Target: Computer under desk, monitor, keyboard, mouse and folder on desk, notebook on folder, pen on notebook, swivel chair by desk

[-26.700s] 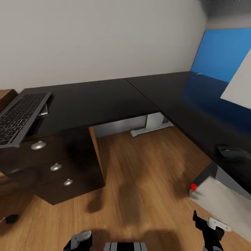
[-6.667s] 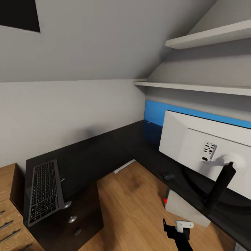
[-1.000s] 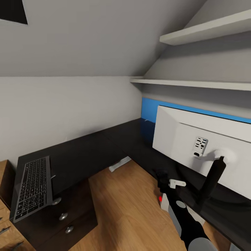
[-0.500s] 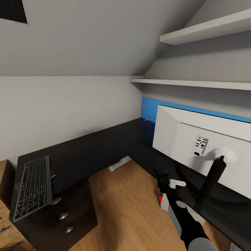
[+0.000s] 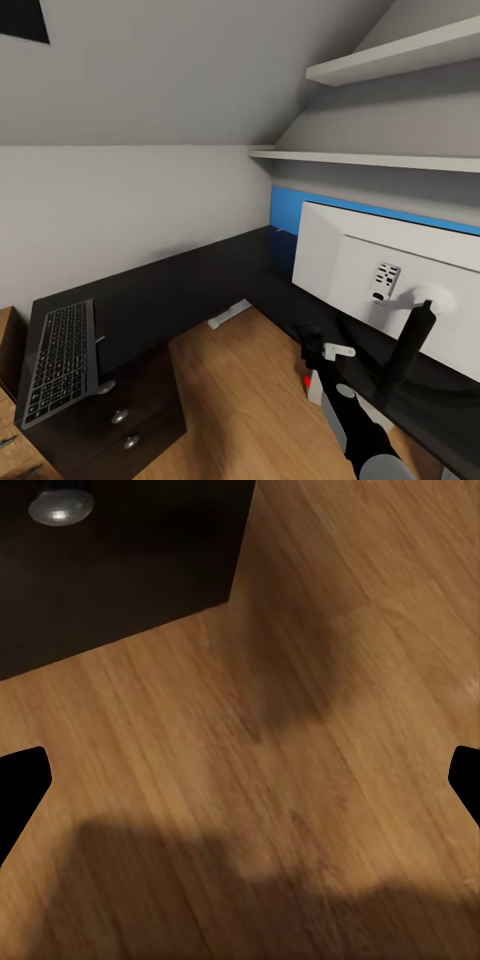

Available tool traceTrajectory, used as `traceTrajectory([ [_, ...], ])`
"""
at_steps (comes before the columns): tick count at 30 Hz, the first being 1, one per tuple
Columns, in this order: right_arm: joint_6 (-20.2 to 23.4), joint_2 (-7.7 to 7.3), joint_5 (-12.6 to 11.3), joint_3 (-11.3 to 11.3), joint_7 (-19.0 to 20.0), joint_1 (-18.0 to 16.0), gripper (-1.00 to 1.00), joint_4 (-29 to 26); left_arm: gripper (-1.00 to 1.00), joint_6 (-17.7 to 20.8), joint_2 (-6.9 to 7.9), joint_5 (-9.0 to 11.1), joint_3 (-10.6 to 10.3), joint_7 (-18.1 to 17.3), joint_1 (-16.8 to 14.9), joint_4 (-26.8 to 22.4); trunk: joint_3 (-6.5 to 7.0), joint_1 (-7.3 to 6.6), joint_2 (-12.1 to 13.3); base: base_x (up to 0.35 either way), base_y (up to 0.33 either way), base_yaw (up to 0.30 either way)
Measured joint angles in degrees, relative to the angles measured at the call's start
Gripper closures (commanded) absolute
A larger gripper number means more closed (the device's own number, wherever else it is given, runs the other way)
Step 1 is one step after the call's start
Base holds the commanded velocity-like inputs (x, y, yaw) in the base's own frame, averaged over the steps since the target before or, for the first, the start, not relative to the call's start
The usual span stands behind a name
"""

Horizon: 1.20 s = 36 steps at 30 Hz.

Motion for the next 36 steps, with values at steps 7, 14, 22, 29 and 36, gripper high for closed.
traceTrajectory([
  [7,0.1,0.15,0.0,0.1,-1.5,0.0,-1.0,0.0,-1.0,0.0,0.0,0.0,0.0,0.0,0.0,0.0,0.0,-0.01,0.0,0.126,0.045,0.0],
  [14,0.1,0.2,0.0,0.2,-3.2,0.0,-1.0,0.1,-1.0,0.0,0.0,0.0,0.0,0.0,0.0,0.0,0.0,0.0,0.0,0.158,0.113,0.0],
  [22,0.1,0.21,0.0,0.1,-3.6,0.0,-1.0,0.2,-1.0,0.0,0.0,-0.1,0.0,0.0,0.0,0.0,0.0,0.01,0.0,0.039,0.028,0.0],
  [29,0.1,0.16,-0.1,0.1,-3.7,0.0,-1.0,0.2,-1.0,0.0,0.0,-0.1,0.0,0.0,0.0,0.0,0.0,0.01,0.0,0.006,0.004,0.0],
  [36,0.1,0.14,-0.1,0.0,-3.7,0.0,-1.0,0.2,-1.0,0.0,0.0,-0.1,0.0,0.0,0.0,0.0,0.0,0.01,0.0,0.001,0.001,0.0],
])
